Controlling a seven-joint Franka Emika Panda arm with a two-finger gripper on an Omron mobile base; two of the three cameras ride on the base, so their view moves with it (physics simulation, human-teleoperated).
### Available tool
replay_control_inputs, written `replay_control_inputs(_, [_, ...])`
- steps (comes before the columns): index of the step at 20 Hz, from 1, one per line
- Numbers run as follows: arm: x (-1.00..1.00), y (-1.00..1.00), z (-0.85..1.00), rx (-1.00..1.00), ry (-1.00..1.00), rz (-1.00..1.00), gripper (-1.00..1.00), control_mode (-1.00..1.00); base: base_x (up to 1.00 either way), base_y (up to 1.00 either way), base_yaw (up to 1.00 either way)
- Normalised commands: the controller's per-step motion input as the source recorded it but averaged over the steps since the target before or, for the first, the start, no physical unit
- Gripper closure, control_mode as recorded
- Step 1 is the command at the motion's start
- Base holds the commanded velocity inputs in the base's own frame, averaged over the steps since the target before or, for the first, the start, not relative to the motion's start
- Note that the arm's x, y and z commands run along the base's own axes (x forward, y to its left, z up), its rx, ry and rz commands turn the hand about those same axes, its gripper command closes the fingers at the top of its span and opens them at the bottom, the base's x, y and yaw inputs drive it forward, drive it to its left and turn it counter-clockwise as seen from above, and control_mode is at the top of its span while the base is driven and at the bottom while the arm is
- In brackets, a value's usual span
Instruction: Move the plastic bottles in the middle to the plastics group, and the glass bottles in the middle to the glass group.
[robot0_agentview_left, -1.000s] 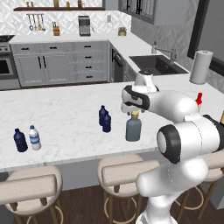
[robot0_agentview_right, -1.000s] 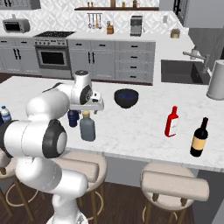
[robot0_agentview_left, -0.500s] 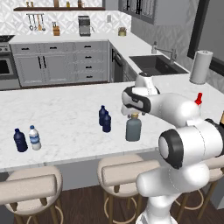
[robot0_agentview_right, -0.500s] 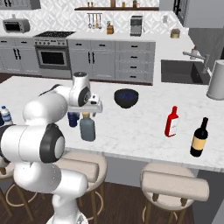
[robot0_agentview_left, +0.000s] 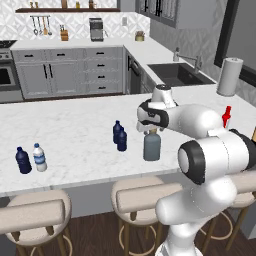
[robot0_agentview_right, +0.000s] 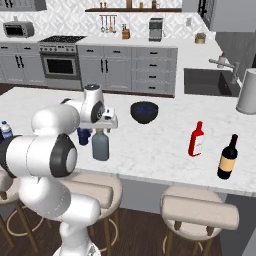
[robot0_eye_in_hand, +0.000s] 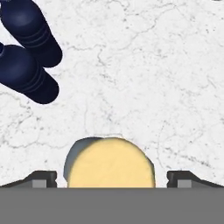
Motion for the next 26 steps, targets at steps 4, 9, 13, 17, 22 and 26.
replay_control_inputs(4, [-0.16,0.01,-0.11,0.00,-0.05,0.05,-1.00,-1.00,0.00,0.00,0.00])
replay_control_inputs(9, [-0.27,0.06,-0.23,0.00,-0.01,0.02,1.00,-1.00,0.00,0.00,0.00])
replay_control_inputs(13, [-0.17,0.00,-0.11,0.00,-0.10,0.05,1.00,-1.00,0.00,0.00,0.00])
replay_control_inputs(17, [-0.24,-0.01,0.16,0.00,-0.11,0.11,1.00,-1.00,0.00,0.00,0.00])
replay_control_inputs(22, [-0.41,-0.01,0.51,0.01,-0.03,0.14,1.00,-1.00,0.00,0.00,0.00])
replay_control_inputs(26, [-0.24,-0.06,0.61,0.02,0.00,0.09,1.00,-1.00,0.00,0.00,0.00])
